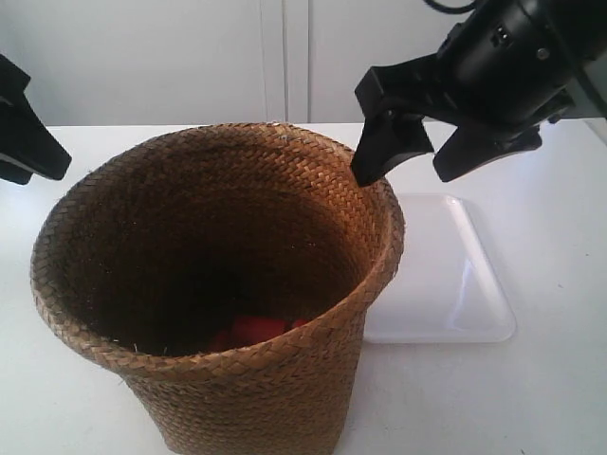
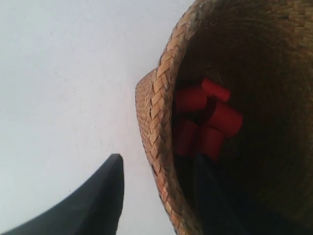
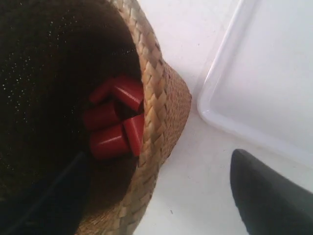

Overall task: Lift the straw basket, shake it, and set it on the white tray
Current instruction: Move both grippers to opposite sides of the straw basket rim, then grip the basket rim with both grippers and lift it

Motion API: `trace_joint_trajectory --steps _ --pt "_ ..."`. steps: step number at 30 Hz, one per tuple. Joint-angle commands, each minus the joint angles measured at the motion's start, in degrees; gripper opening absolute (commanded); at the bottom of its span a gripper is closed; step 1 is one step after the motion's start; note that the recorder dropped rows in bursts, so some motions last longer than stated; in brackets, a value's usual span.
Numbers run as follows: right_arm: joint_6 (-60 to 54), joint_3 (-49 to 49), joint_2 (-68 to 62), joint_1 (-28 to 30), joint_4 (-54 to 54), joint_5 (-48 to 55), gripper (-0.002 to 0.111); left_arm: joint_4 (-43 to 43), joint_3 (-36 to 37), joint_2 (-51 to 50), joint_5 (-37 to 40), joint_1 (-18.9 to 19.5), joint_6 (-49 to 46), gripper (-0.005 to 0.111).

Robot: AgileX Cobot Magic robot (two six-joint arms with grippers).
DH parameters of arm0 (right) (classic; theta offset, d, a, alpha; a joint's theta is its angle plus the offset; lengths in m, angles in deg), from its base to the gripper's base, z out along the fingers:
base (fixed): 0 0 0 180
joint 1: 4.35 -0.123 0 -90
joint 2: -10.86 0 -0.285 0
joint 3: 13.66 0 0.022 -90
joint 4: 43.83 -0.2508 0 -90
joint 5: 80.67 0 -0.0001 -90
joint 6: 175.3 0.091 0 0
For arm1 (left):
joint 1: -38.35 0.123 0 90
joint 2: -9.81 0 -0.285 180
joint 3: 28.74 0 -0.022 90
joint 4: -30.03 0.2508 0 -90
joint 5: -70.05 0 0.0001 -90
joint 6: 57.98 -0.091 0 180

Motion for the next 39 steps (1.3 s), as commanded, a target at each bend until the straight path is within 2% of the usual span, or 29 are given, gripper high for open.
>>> trace_joint_trajectory --steps 1,8,14,17,23,39 --pt "1.1 0.3 -2.1 -2.1 0.5 0.9 0.074 -0.9 1.1 0.1 1.5 -0.3 -1.5 0.05" --pt "1.8 0.3 -4.5 -2.6 2.3 -0.1 0.074 -1.0 2.8 -0.1 0.4 -0.3 -1.9 0.05" --pt "1.8 0.3 -6.2 -2.6 2.8 -0.6 0.074 -2.6 3.1 -2.2 0.1 -0.3 -2.7 0.063" --pt "1.8 0.3 -7.5 -2.6 2.8 -0.8 0.074 -5.3 3.1 -4.8 0.3 -0.8 -4.3 0.064" --pt "1.8 0.3 -8.3 -2.6 3.2 -0.7 0.074 -3.5 3.1 -8.9 -0.6 -5.4 -4.3 0.064" --pt "3.1 -4.5 -9.2 -2.6 1.8 -4.8 0.074 -2.1 3.1 -10.1 -1.7 -5.4 -3.4 0.063"
